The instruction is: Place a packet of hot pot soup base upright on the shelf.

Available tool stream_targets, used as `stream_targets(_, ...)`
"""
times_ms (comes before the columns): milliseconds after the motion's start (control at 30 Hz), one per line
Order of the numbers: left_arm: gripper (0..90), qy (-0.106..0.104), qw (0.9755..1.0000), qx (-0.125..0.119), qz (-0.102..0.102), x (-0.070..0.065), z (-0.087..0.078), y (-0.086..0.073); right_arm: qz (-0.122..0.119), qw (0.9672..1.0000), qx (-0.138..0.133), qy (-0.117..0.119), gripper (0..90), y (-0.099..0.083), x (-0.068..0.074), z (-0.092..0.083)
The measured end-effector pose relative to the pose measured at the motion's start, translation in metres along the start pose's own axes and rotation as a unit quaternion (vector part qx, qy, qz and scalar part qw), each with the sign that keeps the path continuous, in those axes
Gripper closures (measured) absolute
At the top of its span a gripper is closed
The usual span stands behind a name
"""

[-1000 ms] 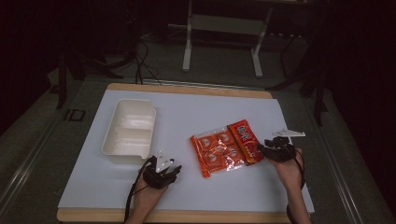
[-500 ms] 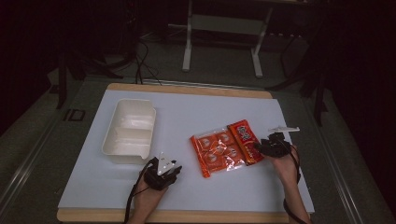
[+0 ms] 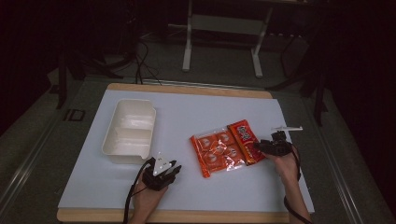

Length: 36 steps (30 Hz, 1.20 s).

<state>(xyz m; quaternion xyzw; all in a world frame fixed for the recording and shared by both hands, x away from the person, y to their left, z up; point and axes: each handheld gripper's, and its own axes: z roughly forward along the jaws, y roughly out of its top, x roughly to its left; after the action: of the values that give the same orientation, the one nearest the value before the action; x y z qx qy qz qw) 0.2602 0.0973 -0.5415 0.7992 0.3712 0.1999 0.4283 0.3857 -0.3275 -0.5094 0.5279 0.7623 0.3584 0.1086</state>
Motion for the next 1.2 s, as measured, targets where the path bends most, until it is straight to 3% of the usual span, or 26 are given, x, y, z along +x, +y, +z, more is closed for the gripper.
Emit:
stream_targets(467,65.8,-0.005,1.0000,0.008,-0.004,0.000,0.002,0.001,0.019,0.9994,0.023,0.016,54.2,0.013,-0.006,0.019)
stream_targets(633,64.8,-0.007,0.9998,0.015,-0.006,0.001,0.003,0.001,0.020,0.9992,0.026,0.023,61.7,0.021,-0.007,0.022)
stream_targets(767,64.8,-0.007,0.9998,0.018,-0.004,0.001,0.003,0.002,0.030,0.9976,0.002,0.062,66.2,0.028,-0.006,0.015)
stream_targets(833,64.7,-0.007,0.9998,0.019,-0.003,0.001,0.003,0.002,0.022,0.9962,0.001,0.084,67.0,0.032,-0.002,0.014)
stream_targets(1000,64.6,-0.009,0.9998,0.018,-0.006,0.001,0.004,0.002,-0.011,0.9957,0.034,0.086,68.1,0.044,0.014,0.029)
stream_targets(1200,64.6,-0.012,0.9997,0.021,-0.006,0.002,0.004,0.002,-0.039,0.9948,0.081,0.049,74.0,0.053,0.028,0.053)
